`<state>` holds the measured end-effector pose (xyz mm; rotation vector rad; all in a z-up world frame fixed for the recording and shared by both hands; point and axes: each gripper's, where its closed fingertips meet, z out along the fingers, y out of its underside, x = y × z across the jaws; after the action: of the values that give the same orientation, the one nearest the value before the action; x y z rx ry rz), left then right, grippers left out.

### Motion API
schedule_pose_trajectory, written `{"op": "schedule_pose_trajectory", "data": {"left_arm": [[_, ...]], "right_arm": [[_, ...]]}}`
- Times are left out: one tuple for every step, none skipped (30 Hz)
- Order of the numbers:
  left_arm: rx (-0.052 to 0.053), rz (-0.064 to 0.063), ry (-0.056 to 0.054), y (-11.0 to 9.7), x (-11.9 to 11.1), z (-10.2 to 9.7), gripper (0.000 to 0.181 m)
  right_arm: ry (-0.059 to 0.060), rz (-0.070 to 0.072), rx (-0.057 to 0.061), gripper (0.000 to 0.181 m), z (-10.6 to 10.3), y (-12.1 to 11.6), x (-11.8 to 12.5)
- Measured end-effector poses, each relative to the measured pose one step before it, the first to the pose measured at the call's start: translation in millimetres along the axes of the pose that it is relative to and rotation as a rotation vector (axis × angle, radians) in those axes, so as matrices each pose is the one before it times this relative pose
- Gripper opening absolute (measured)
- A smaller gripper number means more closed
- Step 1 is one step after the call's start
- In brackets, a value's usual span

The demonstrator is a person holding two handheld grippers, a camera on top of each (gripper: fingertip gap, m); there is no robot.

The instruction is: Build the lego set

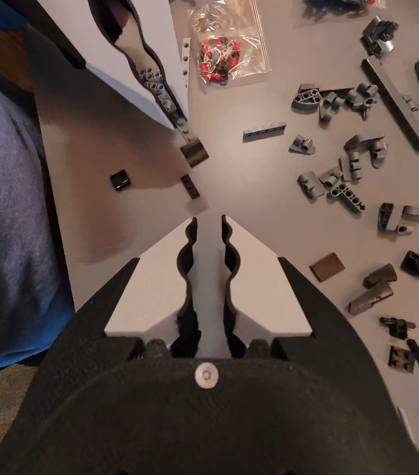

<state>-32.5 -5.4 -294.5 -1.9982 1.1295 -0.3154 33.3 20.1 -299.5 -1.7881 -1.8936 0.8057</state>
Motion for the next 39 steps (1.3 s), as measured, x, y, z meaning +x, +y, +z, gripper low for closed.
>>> {"op": "schedule_pose_trajectory", "data": {"left_arm": [[-0.0280,0.0287,-0.0011,1.11,0.29,4.99,0.006],[-0.0212,0.0207,0.0028,0.94,0.62,4.21,0.006],[-0.0188,0.0019,0.0161,1.02,2.10,3.50,0.006],[-0.0097,-0.0006,0.0100,0.16,1.52,2.88,0.006],[-0.0085,0.0026,0.0024,0.33,0.76,2.47,0.006],[-0.0116,0.0052,0.0016,1.06,1.15,2.18,0.006],[-0.0076,0.0079,0.0004,0.62,1.30,1.77,0.006],[-0.0070,0.0042,0.0007,0.84,1.10,1.77,0.006],[-0.0073,0.0005,0.0022,1.23,1.01,1.83,0.006],[-0.0079,0.0011,0.0033,1.46,1.10,1.65,0.006],[-0.0055,0.0034,-0.0003,1.13,0.68,1.20,0.006],[-0.0048,0.0016,-0.0010,1.09,0.44,1.00,0.006],[-0.0059,0.0003,-0.0028,1.06,0.01,0.74,0.006],[-0.0051,0.0026,-0.0033,1.03,-0.04,0.54,0.006],[0.0007,0.0017,0.0007,0.03,0.45,0.35,0.006],[0.0022,0.0002,0.0035,-0.31,0.92,0.31,0.006],[0.0001,0.0023,0.0004,0.08,0.14,0.53,0.006],[-0.0017,0.0028,-0.0004,0.30,-0.03,0.57,0.006],[0.0008,0.0026,0.0000,-0.08,0.12,0.21,0.006],[0.0005,0.0013,0.0000,-0.06,0.07,0.12,0.006],[-0.0016,0.0023,-0.0003,0.42,0.07,0.31,0.006],[-0.0005,0.0025,0.0010,0.53,0.33,0.28,0.006],[0.0010,0.0006,0.0038,0.32,0.79,0.27,0.006],[-0.0019,0.0006,0.0006,0.74,0.43,0.43,0.006],[-0.0031,0.0038,-0.0018,0.85,0.06,0.47,0.006],[0.0030,-0.0005,-0.0005,-0.25,-0.05,0.07,0.006],[0.0015,-0.0028,0.0012,-0.14,0.02,0.14,0.006],[-0.0007,-0.0014,-0.0028,0.21,-0.78,-0.01,0.006],[0.0011,0.0005,0.0009,0.00,-0.01,-0.02,0.006],[0.0012,0.0006,0.0010,0.01,0.08,-0.06,0.006],[0.0002,0.0033,-0.0004,0.02,-0.05,0.04,0.006],[-0.0001,0.0016,-0.0004,-0.06,-0.12,0.04,0.006],[0.0007,-0.0009,0.0003,-0.02,-0.25,0.09,0.006],[0.0002,0.0007,0.0016,0.00,-0.04,0.05,0.006],[-0.0009,0.0003,0.0015,0.16,-0.26,0.02,0.006],[-0.0005,-0.0033,0.0005,0.02,-0.25,0.02,0.006],[0.0012,-0.0030,0.0012,-0.01,-0.24,0.12,0.006],[0.0019,-0.0036,0.0045,0.04,0.10,-0.05,0.006],[0.0008,-0.0046,0.0049,0.05,0.01,0.04,0.006]], "right_arm": [[0.0012,0.0001,0.0016,0.016,0.88,1.29,-0.56],[0.0002,-0.0035,-0.0028,0.016,1.85,1.32,-1.28],[0.0023,-0.0056,-0.0026,0.016,2.26,0.89,-1.30],[-0.0002,-0.0050,-0.0009,0.016,2.56,0.42,-1.67],[-0.0024,-0.0056,0.0001,0.016,2.72,0.05,-2.12],[-0.0034,-0.0079,0.0009,0.015,2.45,-0.14,-2.34],[-0.0036,-0.0072,0.0012,0.015,2.30,-0.18,-2.13],[0.0019,-0.0057,0.0015,0.015,1.93,-0.61,-0.79],[0.0042,-0.0071,0.0011,0.014,1.70,-0.82,-0.08],[0.0021,-0.0085,0.0006,0.014,1.42,-1.09,-0.30],[0.0019,-0.0088,0.0014,0.014,1.18,-1.48,-0.32],[0.0020,-0.0097,0.0003,0.013,1.03,-1.40,-0.22],[0.0022,-0.0115,-0.0024,0.011,0.93,-0.83,-0.17],[0.0034,-0.0115,-0.0026,0.009,0.82,-0.72,0.20],[0.0031,-0.0084,-0.0018,0.009,0.69,-0.81,0.22],[-0.0009,-0.0071,-0.0014,0.008,0.71,-0.72,-0.25],[-0.0013,-0.0065,-0.0029,0.007,0.89,-0.54,-0.40],[0.0026,-0.0053,-0.0048,0.007,1.09,-0.21,0.31],[0.0000,-0.0041,-0.0053,0.006,1.24,0.09,0.15],[-0.0008,-0.0026,-0.0047,0.005,1.28,0.15,0.02],[0.0024,-0.0041,-0.0019,0.004,1.15,-0.17,0.43],[-0.0003,-0.0037,-0.0005,0.002,1.04,-0.12,0.06],[-0.0034,-0.0010,-0.0006,0.001,1.28,-0.09,-0.23],[-0.0010,-0.0011,0.0012,0.000,1.21,-0.26,0.07],[-0.0025,-0.0012,0.0005,0.000,1.27,-0.44,-0.06],[-0.0056,-0.0019,-0.0041,0.000,1.52,0.13,-0.57],[0.0010,-0.0032,-0.0067,0.000,1.56,0.37,0.30],[0.0029,-0.0031,-0.0016,0.000,0.78,-0.55,0.45],[-0.0036,-0.0016,-0.0010,0.000,0.27,-0.59,-0.23],[-0.0035,-0.0018,-0.0045,0.000,0.17,0.04,-0.11],[0.0003,-0.0034,-0.0038,0.000,0.04,0.00,0.30],[-0.0003,-0.0018,-0.0038,0.000,0.04,-0.01,0.11],[-0.0017,0.0016,-0.0043,0.000,0.08,-0.04,0.02],[-0.0005,0.0003,-0.0045,0.000,0.23,-0.06,0.10],[-0.0013,0.0009,-0.0046,0.000,0.07,-0.02,0.02],[-0.0034,0.0085,-0.0054,0.000,0.15,0.08,0.23],[-0.0020,0.0084,-0.0049,0.000,0.16,0.02,0.52],[-0.0028,0.0016,-0.0044,0.000,0.13,0.03,-0.04],[-0.0041,0.0003,-0.0048,0.000,0.01,0.03,-0.14]]}}
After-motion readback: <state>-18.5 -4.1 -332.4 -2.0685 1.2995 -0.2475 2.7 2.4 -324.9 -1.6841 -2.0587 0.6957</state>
